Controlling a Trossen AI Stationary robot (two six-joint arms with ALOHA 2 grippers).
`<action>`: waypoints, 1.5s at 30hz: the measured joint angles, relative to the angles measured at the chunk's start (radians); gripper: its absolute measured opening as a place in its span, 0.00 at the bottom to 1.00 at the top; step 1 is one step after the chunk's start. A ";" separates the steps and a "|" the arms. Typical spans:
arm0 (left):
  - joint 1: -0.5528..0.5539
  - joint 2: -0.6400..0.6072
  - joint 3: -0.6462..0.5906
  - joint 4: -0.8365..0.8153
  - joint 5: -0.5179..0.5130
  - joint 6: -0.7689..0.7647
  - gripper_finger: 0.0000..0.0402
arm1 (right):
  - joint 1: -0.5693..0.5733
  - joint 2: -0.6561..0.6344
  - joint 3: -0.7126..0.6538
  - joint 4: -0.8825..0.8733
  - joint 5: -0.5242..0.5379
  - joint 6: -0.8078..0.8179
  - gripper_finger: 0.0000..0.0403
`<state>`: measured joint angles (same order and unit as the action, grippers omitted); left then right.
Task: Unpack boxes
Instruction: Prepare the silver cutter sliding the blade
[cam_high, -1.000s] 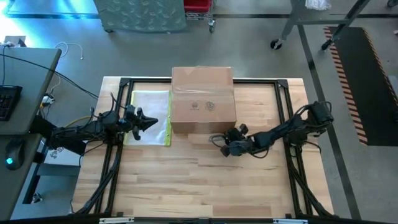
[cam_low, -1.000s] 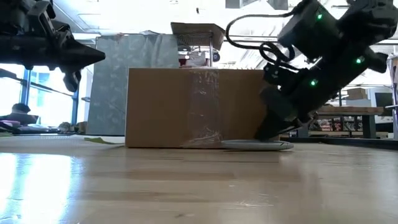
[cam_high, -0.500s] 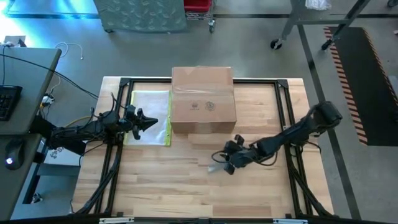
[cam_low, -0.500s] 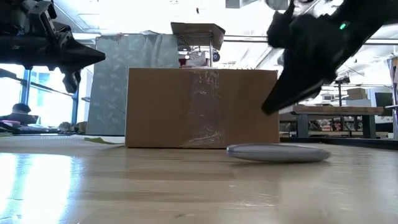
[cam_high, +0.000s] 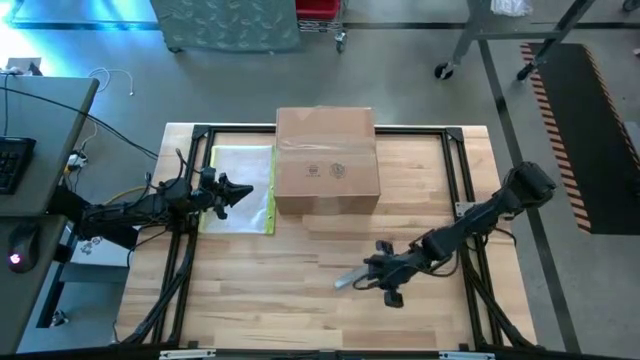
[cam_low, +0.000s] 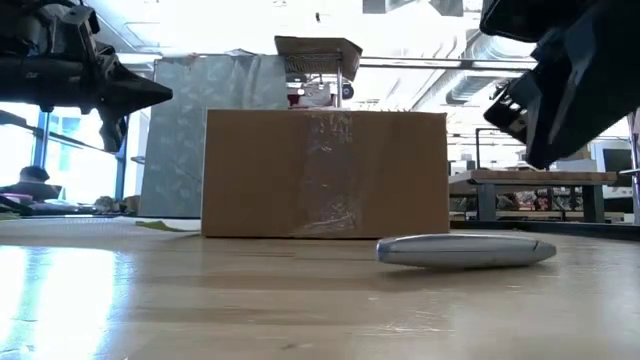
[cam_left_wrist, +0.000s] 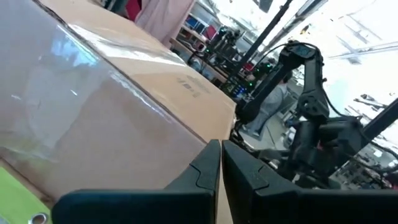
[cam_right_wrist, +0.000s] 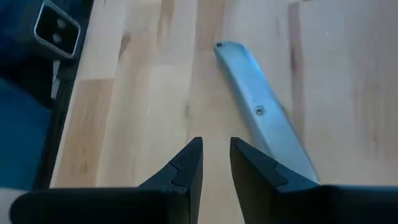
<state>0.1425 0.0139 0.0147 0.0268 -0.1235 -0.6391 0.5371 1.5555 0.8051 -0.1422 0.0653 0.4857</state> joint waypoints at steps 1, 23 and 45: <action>-0.001 0.000 0.000 0.000 0.005 -0.007 0.00 | -0.001 0.009 0.000 0.000 0.000 -0.021 0.17; -0.002 0.000 0.000 -0.005 0.024 -0.067 0.00 | -0.079 0.076 0.000 0.005 0.038 -0.316 0.36; -0.028 0.001 0.000 0.065 0.013 -0.028 0.00 | -0.121 0.214 0.003 0.023 0.073 -0.417 0.28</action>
<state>0.1143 0.0147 0.0147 0.0913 -0.1108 -0.6671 0.4160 1.7695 0.8078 -0.1189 0.1379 0.0688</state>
